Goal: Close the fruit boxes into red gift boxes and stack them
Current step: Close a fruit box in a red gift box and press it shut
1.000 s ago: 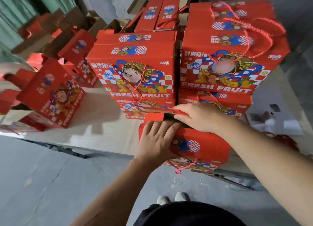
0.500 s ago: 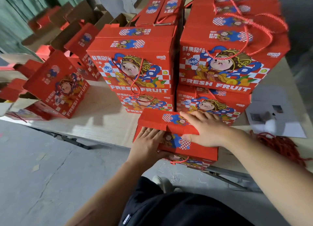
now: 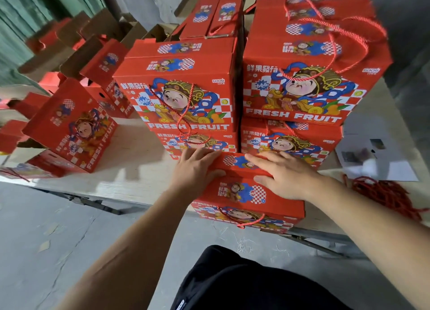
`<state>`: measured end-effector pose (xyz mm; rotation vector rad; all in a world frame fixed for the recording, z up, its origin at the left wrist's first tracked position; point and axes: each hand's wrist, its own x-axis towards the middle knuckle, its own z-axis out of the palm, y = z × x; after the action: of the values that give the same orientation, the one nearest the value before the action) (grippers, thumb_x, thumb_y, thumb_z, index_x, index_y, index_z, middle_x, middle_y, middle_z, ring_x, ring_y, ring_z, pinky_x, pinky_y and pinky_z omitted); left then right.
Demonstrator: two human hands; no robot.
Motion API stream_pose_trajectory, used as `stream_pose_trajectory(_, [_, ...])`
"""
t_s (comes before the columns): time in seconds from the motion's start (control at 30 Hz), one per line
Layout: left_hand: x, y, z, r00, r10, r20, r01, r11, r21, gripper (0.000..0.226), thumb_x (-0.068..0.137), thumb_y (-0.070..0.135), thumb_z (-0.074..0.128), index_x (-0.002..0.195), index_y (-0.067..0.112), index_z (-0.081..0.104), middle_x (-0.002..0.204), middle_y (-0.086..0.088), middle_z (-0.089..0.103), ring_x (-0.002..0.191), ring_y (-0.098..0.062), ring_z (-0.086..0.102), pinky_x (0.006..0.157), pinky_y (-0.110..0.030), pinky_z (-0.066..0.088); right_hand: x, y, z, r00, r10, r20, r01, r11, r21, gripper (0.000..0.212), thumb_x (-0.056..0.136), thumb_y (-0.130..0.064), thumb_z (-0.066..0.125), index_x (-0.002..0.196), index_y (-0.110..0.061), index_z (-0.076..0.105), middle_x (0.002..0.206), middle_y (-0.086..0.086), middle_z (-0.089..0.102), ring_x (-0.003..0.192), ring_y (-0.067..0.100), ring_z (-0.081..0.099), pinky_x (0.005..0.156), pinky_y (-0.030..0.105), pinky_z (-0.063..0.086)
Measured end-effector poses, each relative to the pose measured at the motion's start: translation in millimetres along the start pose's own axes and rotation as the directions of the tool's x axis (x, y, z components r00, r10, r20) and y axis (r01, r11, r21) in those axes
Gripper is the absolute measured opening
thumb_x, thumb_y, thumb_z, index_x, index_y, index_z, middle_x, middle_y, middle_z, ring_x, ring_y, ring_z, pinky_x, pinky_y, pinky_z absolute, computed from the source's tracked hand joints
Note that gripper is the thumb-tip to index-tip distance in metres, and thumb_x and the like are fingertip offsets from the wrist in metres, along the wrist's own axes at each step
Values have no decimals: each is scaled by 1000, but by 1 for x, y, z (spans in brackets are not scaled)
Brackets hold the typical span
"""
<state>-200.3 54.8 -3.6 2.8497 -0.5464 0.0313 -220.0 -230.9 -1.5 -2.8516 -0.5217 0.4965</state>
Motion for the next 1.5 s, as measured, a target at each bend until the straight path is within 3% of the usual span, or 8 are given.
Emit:
stream_pose_trajectory(0.2, [-6,-2,19,999,-21,42,13,983,184,80,93,80,24,162,39,27,148,-4,43,125,-36,40,106,-51,41,-8,-14,19,994,12,-106,-34,977,-211,67,101,-65,20,163,-45,4,164,6,33,141,40,40,115,54,36])
stream_pose_trajectory(0.33, [-4,-10,25,994,19,109,-34,991,132,85,94,84,22,165,39,11,168,-1,21,152,-34,16,127,-53,8,-5,-13,28,993,7,-119,-38,966,-255,75,97,-75,14,162,-43,-7,160,8,31,137,38,38,110,55,33])
stream_pose_trajectory(0.5, [-8,-9,24,995,64,79,-74,990,123,83,96,83,20,166,38,10,171,0,18,158,-27,9,126,-46,-14,-5,-14,28,998,18,-66,-33,973,-230,78,93,-80,4,155,-45,-28,167,11,12,147,41,21,116,59,19])
stream_pose_trajectory(0.73, [-15,-1,16,960,193,-204,-190,981,37,57,103,55,49,146,18,56,151,-5,53,142,-29,45,128,-47,21,3,4,-4,999,-50,21,49,998,32,72,98,-74,35,158,-54,0,172,-7,18,156,26,24,125,49,26])
stream_pose_trajectory(0.83, [-12,-2,16,979,177,-97,-180,983,-24,57,104,55,48,152,23,52,155,1,51,145,-24,43,124,-50,29,-3,-2,6,997,-69,-37,64,990,-128,72,96,-73,20,160,-49,-3,165,-6,25,147,31,34,118,49,34])
stream_pose_trajectory(1.03, [-3,-3,17,975,103,198,-121,989,83,75,101,69,33,165,40,8,175,6,3,161,-23,0,128,-51,-6,4,-10,23,1000,29,7,-27,982,-186,81,92,-83,13,149,-52,-35,170,3,0,150,40,13,117,59,14])
stream_pose_trajectory(1.27, [10,5,4,988,147,47,-154,971,184,66,98,68,44,152,30,48,149,3,54,135,-32,47,115,-49,35,-1,6,-5,998,-56,1,56,995,78,70,99,-70,37,160,-52,8,172,-3,18,158,23,19,127,43,18])
stream_pose_trajectory(1.5, [-1,-1,21,984,136,116,-153,976,154,86,93,83,22,163,34,23,160,2,35,148,-31,27,125,-53,22,-9,-10,31,994,-6,-109,-21,970,-242,73,101,-68,24,160,-47,-14,168,7,15,145,38,25,118,55,23])
